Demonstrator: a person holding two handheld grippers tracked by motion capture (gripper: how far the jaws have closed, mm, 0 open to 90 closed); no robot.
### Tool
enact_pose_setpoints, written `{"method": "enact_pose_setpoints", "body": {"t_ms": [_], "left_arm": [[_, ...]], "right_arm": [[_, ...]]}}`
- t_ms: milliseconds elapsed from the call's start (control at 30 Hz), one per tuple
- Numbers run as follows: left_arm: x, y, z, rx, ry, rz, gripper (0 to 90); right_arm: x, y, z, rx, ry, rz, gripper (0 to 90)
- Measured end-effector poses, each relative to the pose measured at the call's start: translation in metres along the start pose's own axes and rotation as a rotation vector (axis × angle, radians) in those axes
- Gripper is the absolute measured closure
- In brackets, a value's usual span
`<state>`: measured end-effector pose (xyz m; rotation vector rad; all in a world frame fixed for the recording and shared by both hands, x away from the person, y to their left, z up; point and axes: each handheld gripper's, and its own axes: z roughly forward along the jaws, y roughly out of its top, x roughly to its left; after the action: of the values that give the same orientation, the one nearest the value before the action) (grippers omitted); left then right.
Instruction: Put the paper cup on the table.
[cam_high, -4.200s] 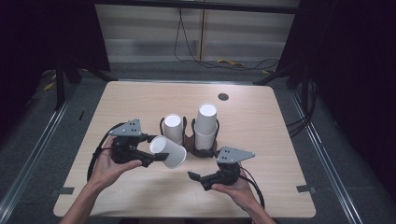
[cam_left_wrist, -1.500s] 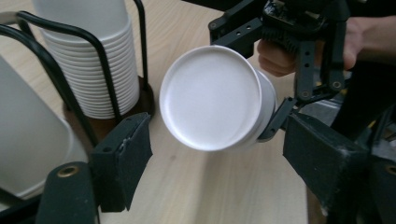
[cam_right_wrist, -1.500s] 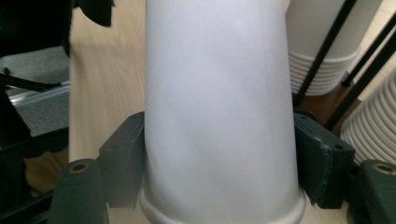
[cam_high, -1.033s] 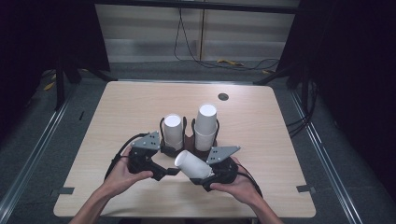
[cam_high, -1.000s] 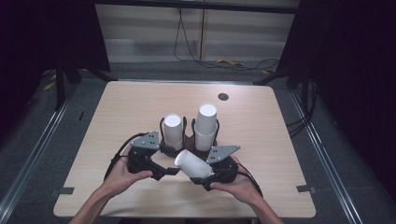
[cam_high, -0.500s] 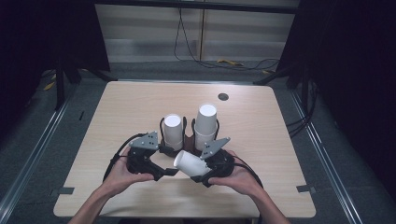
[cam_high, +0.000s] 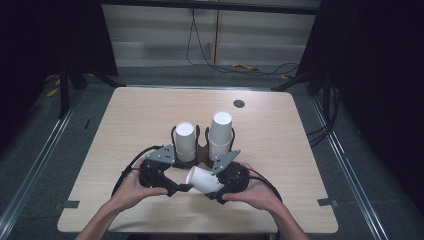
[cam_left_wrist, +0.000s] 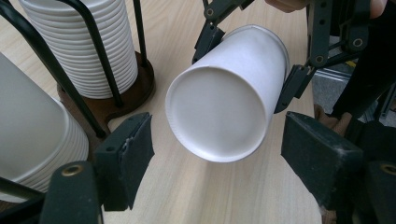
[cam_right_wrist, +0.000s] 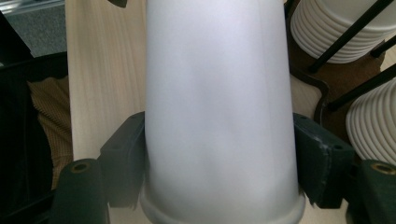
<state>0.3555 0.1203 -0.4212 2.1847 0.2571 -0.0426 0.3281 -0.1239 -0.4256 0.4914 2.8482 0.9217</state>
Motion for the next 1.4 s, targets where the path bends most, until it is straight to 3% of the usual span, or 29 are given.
{"method": "enact_pose_setpoints", "body": {"t_ms": [167,300,400,500,600,733,1000,1100,1400], "left_arm": [[-0.001,-0.001,0.003,0.020,0.018,0.008,24.9],[-0.002,-0.001,0.004,0.035,0.006,0.016,24.8],[0.001,-0.001,0.007,0.061,-0.019,-0.032,22.4],[0.003,-0.002,0.011,0.086,-0.048,-0.025,22.7],[0.003,-0.002,0.014,0.088,-0.064,-0.043,21.8],[0.004,-0.001,0.015,0.115,-0.088,-0.033,20.6],[0.002,0.000,0.018,0.182,-0.092,0.011,25.6],[0.001,0.000,0.021,0.167,-0.094,0.025,26.4],[-0.002,0.001,0.023,0.181,-0.096,0.042,30.1]], "right_arm": [[0.001,0.001,0.002,0.031,-0.001,-0.014,28.0],[0.002,0.002,0.005,0.054,-0.001,-0.029,28.1],[0.003,0.004,0.006,0.065,-0.006,-0.032,28.1],[0.004,0.006,0.007,0.074,-0.008,-0.041,28.2],[0.004,0.007,0.007,0.072,-0.006,-0.058,28.3],[0.006,0.008,0.009,0.092,-0.007,-0.067,28.4],[0.010,0.011,0.013,0.126,-0.008,-0.094,28.6],[0.012,0.012,0.016,0.129,-0.005,-0.107,28.6],[0.017,0.014,0.019,0.135,0.000,-0.126,28.7]]}}
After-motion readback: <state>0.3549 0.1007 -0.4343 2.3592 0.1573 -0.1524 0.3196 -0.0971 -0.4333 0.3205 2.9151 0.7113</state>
